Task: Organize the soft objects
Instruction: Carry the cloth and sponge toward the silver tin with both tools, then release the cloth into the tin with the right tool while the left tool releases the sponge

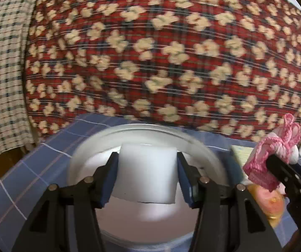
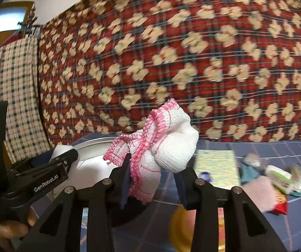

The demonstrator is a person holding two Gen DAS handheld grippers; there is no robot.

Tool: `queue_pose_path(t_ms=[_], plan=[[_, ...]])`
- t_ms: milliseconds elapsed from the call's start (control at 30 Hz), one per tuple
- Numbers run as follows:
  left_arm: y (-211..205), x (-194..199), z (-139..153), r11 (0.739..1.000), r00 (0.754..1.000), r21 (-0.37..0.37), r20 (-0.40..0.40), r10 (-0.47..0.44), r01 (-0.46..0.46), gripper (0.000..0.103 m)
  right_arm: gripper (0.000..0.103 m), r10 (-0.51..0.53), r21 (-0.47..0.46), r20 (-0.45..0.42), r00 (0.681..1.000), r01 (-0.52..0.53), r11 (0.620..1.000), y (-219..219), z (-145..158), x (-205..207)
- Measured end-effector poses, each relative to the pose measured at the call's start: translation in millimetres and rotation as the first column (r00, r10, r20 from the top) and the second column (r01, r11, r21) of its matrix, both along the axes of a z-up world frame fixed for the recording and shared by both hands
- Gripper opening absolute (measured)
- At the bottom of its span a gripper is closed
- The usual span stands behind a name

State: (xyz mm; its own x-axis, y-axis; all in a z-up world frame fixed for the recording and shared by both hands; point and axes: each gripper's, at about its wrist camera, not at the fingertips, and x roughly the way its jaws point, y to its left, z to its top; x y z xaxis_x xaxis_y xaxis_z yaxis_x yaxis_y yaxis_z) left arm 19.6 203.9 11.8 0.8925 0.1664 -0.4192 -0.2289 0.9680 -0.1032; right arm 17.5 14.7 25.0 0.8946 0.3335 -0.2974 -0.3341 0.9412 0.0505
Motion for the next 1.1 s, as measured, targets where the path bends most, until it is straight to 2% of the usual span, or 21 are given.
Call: queue_pose_path(t_ms=[133, 333, 600, 867, 1100], plan=[[15.7, 10.1, -7.3, 0.999, 0.999, -0.008, -0.033, 0.04, -0.04, 0.053, 0.041, 0.036, -0.04, -0.026, 0.999, -0.037, 0.999, 33.1, -4.3, 21.5], [20.6, 19.5, -17.9, 0.996, 0.994, 0.029, -0.068, 0.083, -0.081, 0.053, 0.041, 0.068, -0.069, -0.071, 0.995, -0.073, 0.995, 60.7, -22.4, 41.0], [22.0, 28.5, -31.1, 0.996, 0.989, 0.029, -0.119, 0.091, -0.088, 0.053, 0.041, 0.084, -0.099, -0.118, 0.99, -0.096, 0.99, 61.5, -37.8, 49.0], [22.0, 30.5, -36.3, 0.994, 0.985, 0.044, -0.138, 0.102, -0.097, 0.053, 0.042, 0.098, -0.178, -0.083, 0.992, -0.111, 0.978, 74.2, -41.0, 41.9], [22.0, 32.5, -40.4, 0.993, 0.981, 0.057, -0.157, 0.116, -0.108, 0.054, 0.044, 0.121, -0.163, -0.109, 0.987, -0.137, 0.977, 72.9, -42.5, 44.4]])
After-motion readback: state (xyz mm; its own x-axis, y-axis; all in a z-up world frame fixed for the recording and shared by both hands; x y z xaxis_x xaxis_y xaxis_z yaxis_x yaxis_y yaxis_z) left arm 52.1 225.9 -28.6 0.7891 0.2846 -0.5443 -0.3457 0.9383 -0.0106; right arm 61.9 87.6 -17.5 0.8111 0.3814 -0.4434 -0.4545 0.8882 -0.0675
